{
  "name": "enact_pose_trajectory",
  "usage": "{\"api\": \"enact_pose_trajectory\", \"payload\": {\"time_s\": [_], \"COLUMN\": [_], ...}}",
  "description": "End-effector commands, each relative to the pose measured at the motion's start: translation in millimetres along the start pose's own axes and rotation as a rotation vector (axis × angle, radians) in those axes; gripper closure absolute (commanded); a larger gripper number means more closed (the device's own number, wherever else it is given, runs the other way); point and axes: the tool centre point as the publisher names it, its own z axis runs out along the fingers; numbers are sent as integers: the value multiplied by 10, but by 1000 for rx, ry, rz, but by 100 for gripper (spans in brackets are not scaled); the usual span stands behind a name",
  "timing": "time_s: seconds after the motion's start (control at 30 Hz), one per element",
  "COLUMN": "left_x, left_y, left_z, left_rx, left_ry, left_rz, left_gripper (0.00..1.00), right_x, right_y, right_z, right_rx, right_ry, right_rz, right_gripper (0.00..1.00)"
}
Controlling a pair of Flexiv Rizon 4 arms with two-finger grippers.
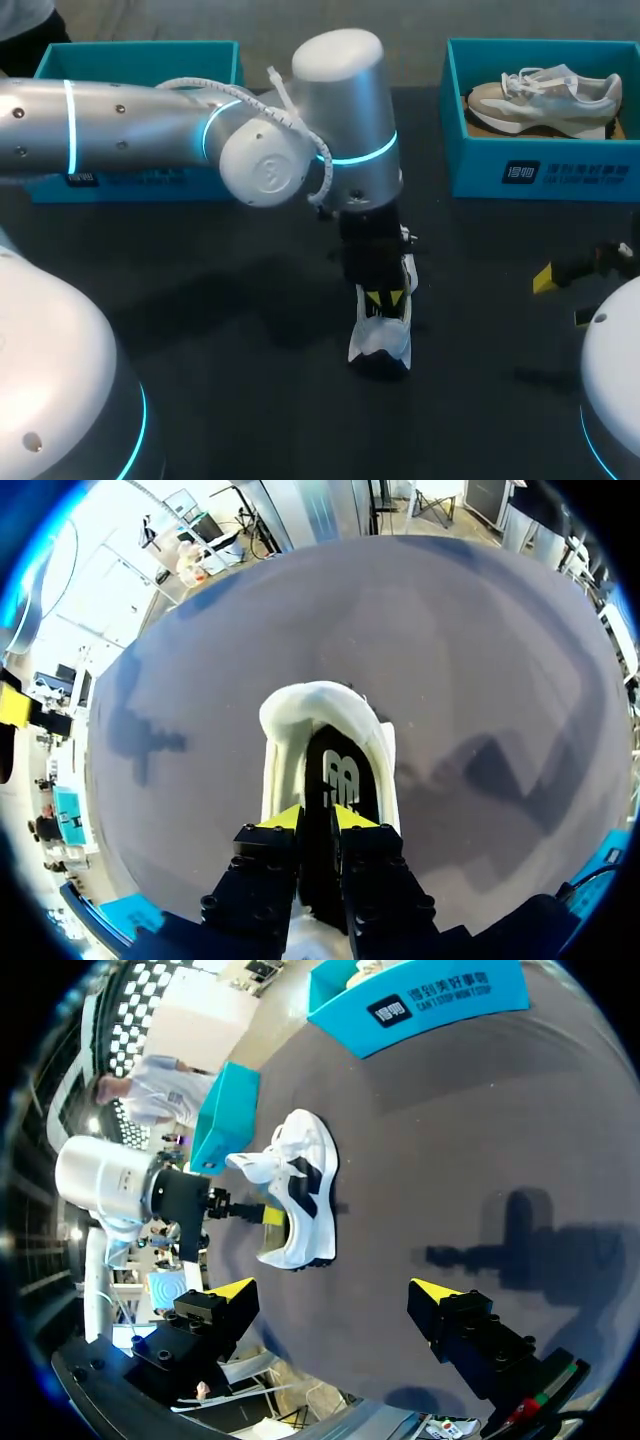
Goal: Take the shoe out of the shoebox, open the shoe tongue, remove and reinsert the insole, then place the shoe into the shoebox
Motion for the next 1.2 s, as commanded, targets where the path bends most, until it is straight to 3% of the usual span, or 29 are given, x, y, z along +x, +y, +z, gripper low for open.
{"api": "enact_pose_trajectory", "payload": {"time_s": [0.03, 0.47, 0.53, 0.57, 0.63, 0.83, 0.9, 1.03, 1.07, 1.2], "left_x": [-18, 36, 40, 49, 51, 46, 48, 42, 41, 35], "left_y": [44, 155, 163, 191, 219, 267, 277, 301, 314, 339], "left_z": [53, 138, 139, 141, 140, 102, 86, 66, 61, 26], "left_rx": [5, -5, -6, -8, -13, -21, -23, -26, -27, -27], "left_ry": [7, 31, 33, 34, 35, 29, 30, 28, 27, 22], "left_rz": [2, 16, 16, 13, 10, 3, 3, 0, -1, -2], "left_gripper": [82, 73, 71, 62, 57, 51, 29, 17, 9, 2], "right_x": [7, 7, 7, 7, 7, 7, 7, 7, 7, 7], "right_y": [-11, -11, -11, -11, -11, -11, -11, -11, -11, -11], "right_z": [1, 1, 1, 1, 1, 1, 1, 1, 1, 1], "right_rx": [-1, -1, -1, -1, -1, -1, -1, -1, -1, -1], "right_ry": [-3, -3, -3, -3, -3, -3, -3, -3, -3, -3], "right_rz": [2, 2, 2, 2, 2, 2, 2, 2, 2, 2], "right_gripper": [0, 0, 0, 0, 0, 0, 0, 0, 0, 0]}}
